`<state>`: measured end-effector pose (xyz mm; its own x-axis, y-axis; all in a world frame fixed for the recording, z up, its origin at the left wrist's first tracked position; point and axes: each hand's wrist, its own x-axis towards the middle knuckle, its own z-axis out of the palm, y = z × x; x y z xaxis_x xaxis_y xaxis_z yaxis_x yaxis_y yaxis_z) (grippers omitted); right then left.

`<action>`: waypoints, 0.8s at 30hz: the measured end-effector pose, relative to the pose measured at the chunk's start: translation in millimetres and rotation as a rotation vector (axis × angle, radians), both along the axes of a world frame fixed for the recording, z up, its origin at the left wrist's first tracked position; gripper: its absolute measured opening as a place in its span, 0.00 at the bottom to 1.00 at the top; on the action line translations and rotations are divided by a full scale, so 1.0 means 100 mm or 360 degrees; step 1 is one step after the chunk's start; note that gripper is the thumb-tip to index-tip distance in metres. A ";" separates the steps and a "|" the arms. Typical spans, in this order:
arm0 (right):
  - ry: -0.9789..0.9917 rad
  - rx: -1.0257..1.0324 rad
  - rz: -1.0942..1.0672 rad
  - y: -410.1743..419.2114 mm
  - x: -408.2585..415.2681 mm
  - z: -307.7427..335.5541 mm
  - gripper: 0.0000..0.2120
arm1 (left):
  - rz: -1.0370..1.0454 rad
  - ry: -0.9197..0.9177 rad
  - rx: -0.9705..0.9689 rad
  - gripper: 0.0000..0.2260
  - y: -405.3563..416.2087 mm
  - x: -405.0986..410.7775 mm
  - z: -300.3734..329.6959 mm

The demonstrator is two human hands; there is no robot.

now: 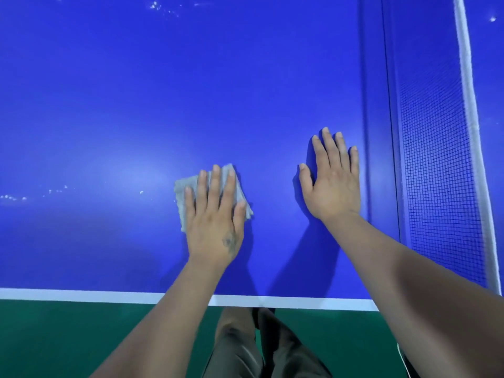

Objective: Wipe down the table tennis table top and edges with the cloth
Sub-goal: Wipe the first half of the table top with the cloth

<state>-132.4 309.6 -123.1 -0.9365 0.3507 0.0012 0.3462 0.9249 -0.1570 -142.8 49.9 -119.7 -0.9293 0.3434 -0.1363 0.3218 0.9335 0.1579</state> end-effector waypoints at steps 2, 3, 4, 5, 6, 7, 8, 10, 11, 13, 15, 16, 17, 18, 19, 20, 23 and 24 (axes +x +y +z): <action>0.0009 0.0001 -0.0002 0.00 0.00 0.00 0.32 | 0.0075 0.0032 0.0060 0.28 0.15 -0.23 -0.02; 0.0016 0.0002 -0.0005 0.00 0.00 0.00 0.32 | 0.0097 0.0049 0.0086 0.28 0.25 -0.31 -0.02; 0.0025 0.0004 -0.0005 -0.01 0.00 0.00 0.32 | 0.0104 0.0060 0.0101 0.29 0.36 -0.36 -0.03; 0.0035 0.0002 -0.0004 -0.01 -0.01 0.00 0.32 | 0.0091 0.0061 0.0111 0.29 0.48 -0.38 -0.04; 0.0046 -0.0005 -0.0004 -0.01 -0.01 0.00 0.32 | 0.0050 0.0059 0.0115 0.29 0.58 -0.36 -0.04; 0.0057 -0.0011 -0.0006 -0.02 -0.01 0.00 0.32 | -0.0012 0.0067 0.0118 0.29 0.67 -0.30 -0.03; 0.0065 -0.0015 -0.0013 -0.02 0.00 -0.01 0.32 | -0.0089 0.0079 0.0121 0.29 0.75 -0.21 -0.02; 0.0072 -0.0015 -0.0023 -0.03 0.00 -0.01 0.31 | -0.0234 0.0065 0.0138 0.29 0.86 0.04 0.00; 0.0076 -0.0008 -0.0023 -0.02 0.00 -0.02 0.31 | -0.0298 0.0039 0.0143 0.28 0.88 0.19 0.01; 0.0087 0.0009 -0.0011 -0.02 -0.01 -0.02 0.31 | -0.0390 -0.0009 0.0145 0.28 0.84 0.49 0.03; 0.0098 0.0023 -0.0009 -0.02 -0.01 -0.03 0.31 | -0.0461 -0.0031 0.0115 0.28 0.67 0.75 0.03; 0.0106 0.0026 -0.0012 -0.02 -0.01 -0.03 0.31 | -0.0485 -0.0034 0.0093 0.28 0.56 0.86 0.04; 0.0108 0.0025 -0.0013 -0.01 -0.01 -0.04 0.31 | -0.0497 -0.0041 0.0081 0.28 0.42 0.96 0.05; 0.0105 0.0022 -0.0012 0.00 -0.01 -0.04 0.31 | -0.0502 -0.0053 0.0079 0.28 0.29 1.02 0.07; 0.0103 0.0021 -0.0012 0.00 -0.01 -0.04 0.31 | -0.0501 -0.0064 0.0086 0.28 0.15 1.06 0.09; 0.0103 0.0022 -0.0015 -0.01 0.00 -0.03 0.31 | -0.0489 -0.0068 0.0098 0.28 0.04 1.05 0.10; 0.0104 0.0007 -0.0020 -0.01 0.00 -0.03 0.31 | -0.0376 -0.0032 0.0103 0.28 -0.16 0.85 0.10; 0.0100 0.0004 -0.0021 -0.01 0.00 -0.03 0.31 | -0.0317 -0.0019 0.0094 0.28 -0.17 0.73 0.08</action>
<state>-132.0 308.8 -126.2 -0.9298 0.3628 0.0611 0.3477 0.9208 -0.1765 -70.2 33.2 -111.4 -0.8406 0.5279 -0.1209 0.4970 0.8407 0.2151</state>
